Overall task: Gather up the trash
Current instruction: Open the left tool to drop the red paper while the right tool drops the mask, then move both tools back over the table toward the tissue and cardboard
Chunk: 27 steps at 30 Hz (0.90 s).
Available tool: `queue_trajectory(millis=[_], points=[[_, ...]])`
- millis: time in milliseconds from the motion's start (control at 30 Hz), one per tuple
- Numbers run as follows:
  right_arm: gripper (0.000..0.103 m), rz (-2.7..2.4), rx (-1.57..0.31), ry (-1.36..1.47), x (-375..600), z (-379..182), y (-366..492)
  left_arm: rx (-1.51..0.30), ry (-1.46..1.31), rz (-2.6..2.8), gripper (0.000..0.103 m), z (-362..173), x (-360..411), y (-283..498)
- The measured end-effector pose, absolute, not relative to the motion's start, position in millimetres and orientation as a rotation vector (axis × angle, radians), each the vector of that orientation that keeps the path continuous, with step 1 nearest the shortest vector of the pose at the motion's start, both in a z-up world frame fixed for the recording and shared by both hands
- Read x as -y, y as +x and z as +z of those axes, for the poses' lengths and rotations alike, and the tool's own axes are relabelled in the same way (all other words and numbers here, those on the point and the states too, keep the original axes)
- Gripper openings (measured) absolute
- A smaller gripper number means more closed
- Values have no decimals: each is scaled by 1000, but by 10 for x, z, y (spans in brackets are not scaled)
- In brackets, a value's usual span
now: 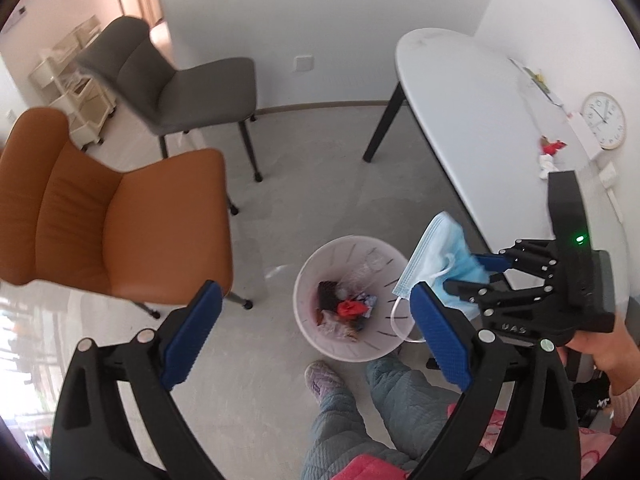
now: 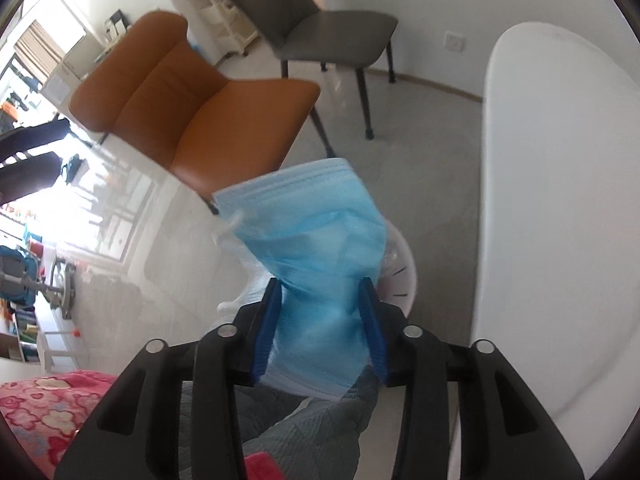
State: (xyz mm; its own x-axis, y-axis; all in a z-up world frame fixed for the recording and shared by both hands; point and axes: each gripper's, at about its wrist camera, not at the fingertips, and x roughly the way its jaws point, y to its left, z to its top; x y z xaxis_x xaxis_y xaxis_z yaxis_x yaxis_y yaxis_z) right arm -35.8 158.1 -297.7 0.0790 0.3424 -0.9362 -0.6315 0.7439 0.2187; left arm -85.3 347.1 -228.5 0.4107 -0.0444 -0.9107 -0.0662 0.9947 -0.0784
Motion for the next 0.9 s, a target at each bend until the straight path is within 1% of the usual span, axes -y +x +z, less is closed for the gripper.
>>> queue_trajectory(millis=[33,100,167,267,367,467,533,633,667,900], points=[[50,744,-1312,-276,-1614,-3031,-359,-1154,-113,20,91,-2305,-3499,-865],[50,747,-1326,-289,-1661,-3104,-369,-1159,-121,26,91,-2330,-3519,-882],[54,748,-1334,-292,-1693,-3132,-374,-1165,-125,27,91,-2342,-3527,-891],[66,736,-1323,-286,-1717,-3082,-373,-1166,-123,20,91,-2352,-3508,-890],[74,715,-1301,-271,-1686,-2943,-370,-1160,-132,-4,91,-2334,-3456,-874],[89,671,-1262,-244,-1579,-2740,-340,-1150,-127,-48,91,-2298,-3354,-823],[93,633,-1227,-219,-1457,-2580,-331,-1138,-102,-93,91,-2245,-3204,-773],[98,554,-1179,-175,-1160,-2291,-297,-1108,-54,-169,92,-2149,-2944,-670],[99,529,-1166,-159,-1044,-2213,-272,-1095,-35,-201,95,-2108,-2826,-622],[100,311,-1100,-58,-93,-1891,-153,-1031,44,-402,95,-1872,-2024,-310]])
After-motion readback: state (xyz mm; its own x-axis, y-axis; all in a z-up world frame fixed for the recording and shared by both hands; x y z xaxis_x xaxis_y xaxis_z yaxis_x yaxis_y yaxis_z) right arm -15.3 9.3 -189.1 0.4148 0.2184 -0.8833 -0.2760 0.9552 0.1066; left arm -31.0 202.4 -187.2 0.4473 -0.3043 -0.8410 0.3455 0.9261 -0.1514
